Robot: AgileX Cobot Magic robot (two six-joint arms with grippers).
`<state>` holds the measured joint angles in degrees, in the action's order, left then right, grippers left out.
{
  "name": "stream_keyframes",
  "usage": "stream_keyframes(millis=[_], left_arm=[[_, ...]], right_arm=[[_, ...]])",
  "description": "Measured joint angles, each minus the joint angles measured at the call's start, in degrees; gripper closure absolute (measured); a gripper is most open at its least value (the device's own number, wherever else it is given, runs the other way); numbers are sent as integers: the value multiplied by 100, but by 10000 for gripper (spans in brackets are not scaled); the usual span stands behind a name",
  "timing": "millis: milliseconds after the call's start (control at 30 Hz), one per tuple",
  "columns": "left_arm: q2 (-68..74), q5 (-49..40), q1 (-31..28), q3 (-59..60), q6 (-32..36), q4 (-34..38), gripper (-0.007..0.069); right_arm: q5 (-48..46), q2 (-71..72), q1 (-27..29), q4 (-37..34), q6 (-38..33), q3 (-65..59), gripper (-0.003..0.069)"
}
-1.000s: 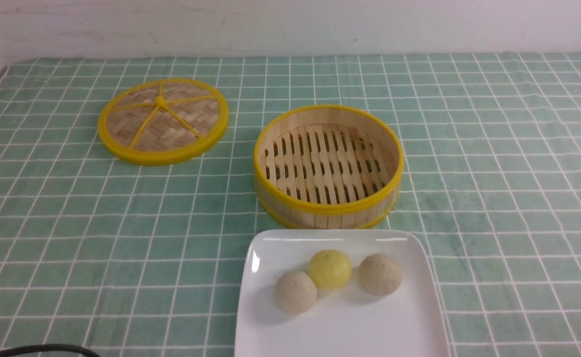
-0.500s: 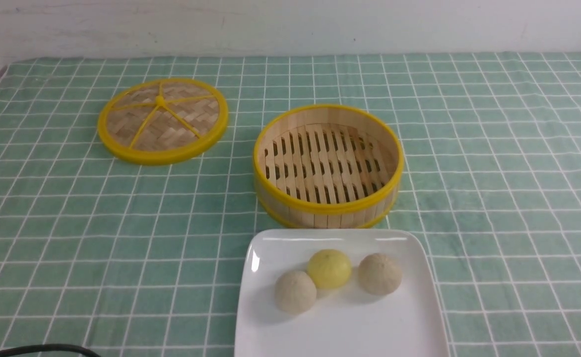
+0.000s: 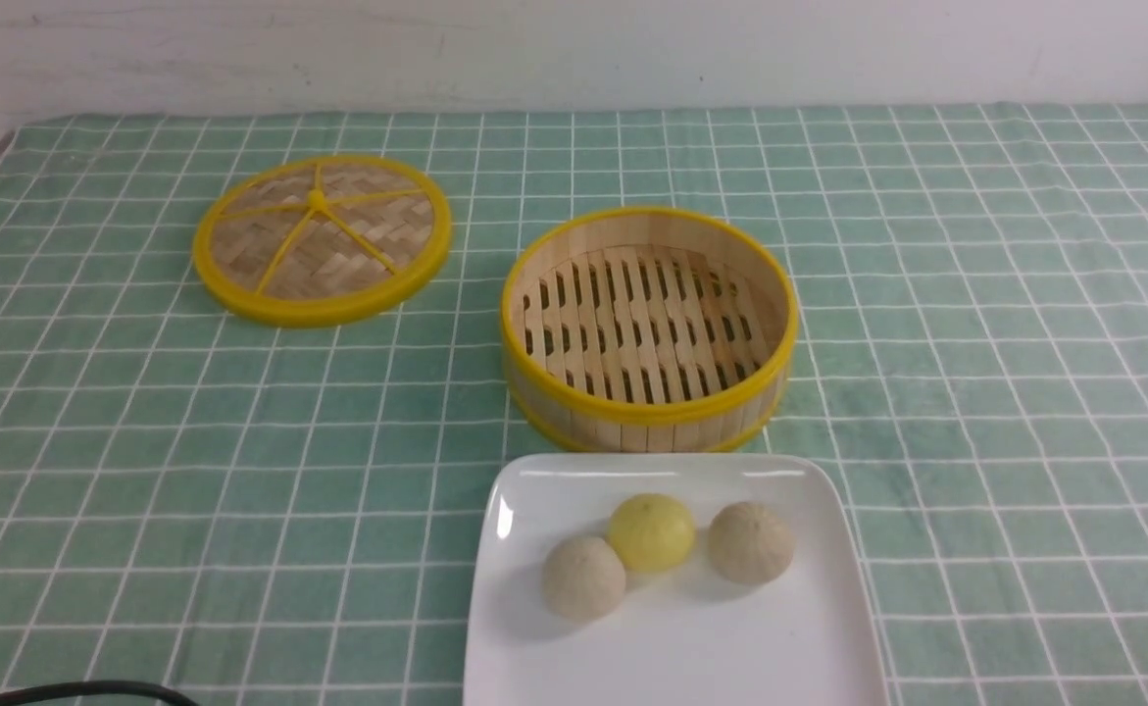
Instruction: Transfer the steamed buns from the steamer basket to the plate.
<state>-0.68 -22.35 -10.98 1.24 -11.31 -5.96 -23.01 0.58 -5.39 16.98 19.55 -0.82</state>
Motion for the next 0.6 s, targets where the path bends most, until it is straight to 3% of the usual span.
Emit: stream_keyframes(millis=[600], left_arm=[[0, 0, 0, 0, 0, -40, 351]], right_arm=[[0, 0, 0, 0, 17, 0, 237]])
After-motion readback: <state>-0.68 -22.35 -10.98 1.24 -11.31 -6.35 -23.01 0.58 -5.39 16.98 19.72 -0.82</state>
